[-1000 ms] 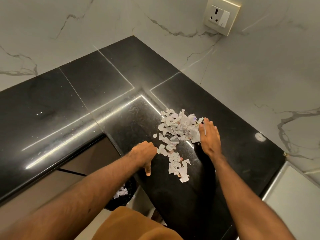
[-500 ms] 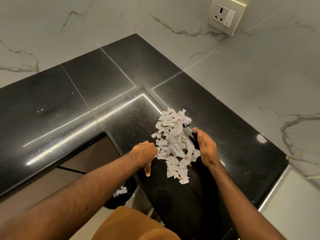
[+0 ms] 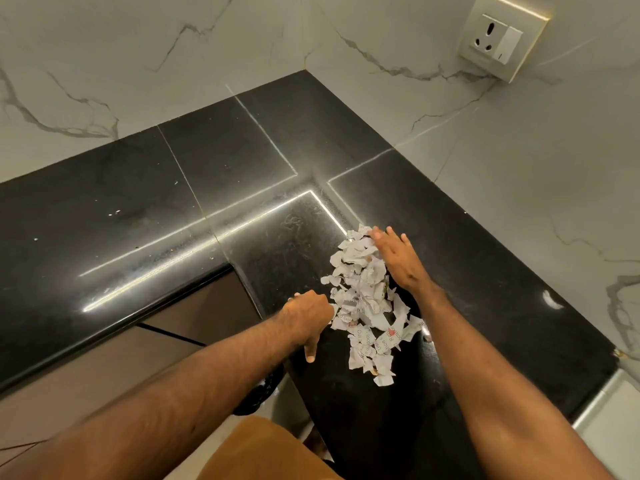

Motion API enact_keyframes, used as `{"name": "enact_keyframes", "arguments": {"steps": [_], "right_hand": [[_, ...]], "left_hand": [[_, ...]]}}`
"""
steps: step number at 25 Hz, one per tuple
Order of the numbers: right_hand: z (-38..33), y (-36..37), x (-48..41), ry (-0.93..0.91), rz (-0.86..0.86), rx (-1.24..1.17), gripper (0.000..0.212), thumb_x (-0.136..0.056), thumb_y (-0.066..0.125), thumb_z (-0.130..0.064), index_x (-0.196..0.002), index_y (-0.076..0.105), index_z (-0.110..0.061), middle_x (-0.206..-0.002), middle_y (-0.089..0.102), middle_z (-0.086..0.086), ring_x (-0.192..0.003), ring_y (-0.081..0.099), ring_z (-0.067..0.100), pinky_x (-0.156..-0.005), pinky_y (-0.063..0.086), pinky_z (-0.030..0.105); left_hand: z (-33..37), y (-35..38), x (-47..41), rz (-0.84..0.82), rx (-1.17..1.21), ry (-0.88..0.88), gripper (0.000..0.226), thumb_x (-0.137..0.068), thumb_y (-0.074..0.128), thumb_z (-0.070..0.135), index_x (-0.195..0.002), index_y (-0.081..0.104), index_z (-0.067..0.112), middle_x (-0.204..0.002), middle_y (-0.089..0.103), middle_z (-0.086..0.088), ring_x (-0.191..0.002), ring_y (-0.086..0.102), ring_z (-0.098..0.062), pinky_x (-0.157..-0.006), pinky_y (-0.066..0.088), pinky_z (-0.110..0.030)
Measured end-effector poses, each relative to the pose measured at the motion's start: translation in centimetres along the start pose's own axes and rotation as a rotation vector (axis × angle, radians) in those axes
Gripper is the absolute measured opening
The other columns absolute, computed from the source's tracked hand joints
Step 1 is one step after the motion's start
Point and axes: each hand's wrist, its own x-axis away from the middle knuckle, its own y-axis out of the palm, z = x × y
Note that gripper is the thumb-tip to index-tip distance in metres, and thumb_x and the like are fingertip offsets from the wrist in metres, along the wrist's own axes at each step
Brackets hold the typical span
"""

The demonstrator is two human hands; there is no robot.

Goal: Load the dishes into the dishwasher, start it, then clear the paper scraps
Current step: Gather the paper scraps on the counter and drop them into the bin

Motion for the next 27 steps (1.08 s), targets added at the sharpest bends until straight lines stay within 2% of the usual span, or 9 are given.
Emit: {"name": "enact_keyframes", "arguments": {"steps": [5, 9, 10, 12, 16, 19, 21, 24, 27], "right_hand": [[-0.8, 0.8, 5.7, -0.089, -0.109, -0.023, 0.056, -0.108, 0.02, -0.058, -0.145, 0.057, -0.04, -0.154, 0.028, -0.023, -0.149, 0.014, -0.002, -0.122, 0.002, 0.033], [-0.8, 0.2, 5.6, -0.022, -0.03, -0.28, 0.046, -0.107, 0.031, -0.064, -0.133, 0.066, -0.049, -0.15, 0.055, -0.015, -0.138, 0.052, 0.009, -0.119, 0.039, 0.05], [-1.1, 0.0, 4.6, 0.006, -0.006, -0.296, 0.046, -0.106, 0.032, -0.068, -0.136, 0.063, -0.051, -0.151, 0.055, -0.013, -0.136, 0.054, 0.009, -0.118, 0.041, 0.052], [-2.1, -0.1, 2.4, 0.033, -0.022, -0.243, 0.055, -0.104, 0.028, -0.074, -0.148, 0.051, -0.05, -0.163, 0.041, -0.011, -0.149, 0.04, 0.013, -0.126, 0.026, 0.049], [-4.7, 0.9, -0.5, -0.055, -0.162, -0.082, 0.061, -0.11, 0.021, -0.059, -0.16, 0.038, -0.03, -0.17, 0.025, -0.002, -0.157, 0.012, 0.009, -0.128, 0.0, 0.037], [-4.6, 1.9, 0.2, -0.046, -0.235, -0.065, 0.067, -0.1, 0.021, -0.078, -0.153, 0.045, -0.045, -0.169, 0.031, -0.001, -0.156, 0.026, 0.021, -0.127, 0.017, 0.056], [-3.9, 2.6, 1.8, -0.053, -0.287, -0.038, 0.067, -0.096, 0.018, -0.084, -0.147, 0.048, -0.054, -0.167, 0.034, -0.005, -0.154, 0.031, 0.021, -0.124, 0.024, 0.06], [-3.4, 2.6, 4.9, -0.068, -0.319, -0.044, 0.066, -0.099, 0.018, -0.079, -0.139, 0.06, -0.049, -0.161, 0.043, -0.01, -0.152, 0.035, 0.016, -0.125, 0.024, 0.052], [-3.6, 1.6, 7.1, -0.061, -0.22, -0.12, 0.056, -0.104, 0.022, -0.069, -0.135, 0.064, -0.05, -0.155, 0.051, -0.018, -0.139, 0.05, 0.006, -0.114, 0.04, 0.041]], "left_hand": [[-0.3, 0.4, 0.5, 0.056, -0.012, -0.004, 0.073, -0.07, 0.09, 0.05, -0.125, 0.065, 0.008, -0.126, 0.064, -0.012, -0.117, 0.061, -0.029, -0.099, 0.054, -0.045], [0.1, -0.2, 0.5, 0.028, -0.045, 0.01, 0.083, -0.069, 0.092, 0.049, -0.133, 0.061, 0.005, -0.132, 0.06, -0.015, -0.125, 0.058, -0.034, -0.104, 0.052, -0.052], [0.2, -0.3, 0.5, 0.023, -0.048, 0.014, 0.083, -0.069, 0.092, 0.048, -0.133, 0.06, 0.005, -0.132, 0.06, -0.016, -0.125, 0.058, -0.034, -0.105, 0.052, -0.053], [0.1, -0.2, 0.6, 0.034, -0.045, 0.021, 0.081, -0.069, 0.092, 0.049, -0.129, 0.062, 0.004, -0.129, 0.062, -0.015, -0.122, 0.059, -0.033, -0.103, 0.053, -0.051], [-0.2, 0.0, 0.9, 0.068, -0.043, 0.006, 0.08, -0.067, 0.091, 0.052, -0.126, 0.064, 0.005, -0.125, 0.063, -0.013, -0.116, 0.061, -0.03, -0.098, 0.055, -0.047], [-0.1, -0.1, 1.0, 0.057, -0.042, -0.005, 0.081, -0.069, 0.091, 0.05, -0.129, 0.062, 0.005, -0.127, 0.063, -0.014, -0.118, 0.06, -0.031, -0.101, 0.053, -0.048], [-0.2, -0.1, 1.1, 0.064, -0.03, -0.016, 0.08, -0.069, 0.092, 0.048, -0.129, 0.062, 0.005, -0.127, 0.062, -0.014, -0.119, 0.06, -0.031, -0.102, 0.053, -0.047], [-0.3, 0.2, 1.4, 0.092, 0.001, -0.028, 0.075, -0.069, 0.092, 0.047, -0.125, 0.062, 0.006, -0.125, 0.062, -0.012, -0.117, 0.061, -0.028, -0.097, 0.054, -0.042], [-0.4, 0.6, 1.8, 0.124, 0.055, -0.031, 0.074, -0.07, 0.091, 0.047, -0.125, 0.063, 0.006, -0.126, 0.061, -0.01, -0.115, 0.061, -0.026, -0.094, 0.055, -0.039]]}}
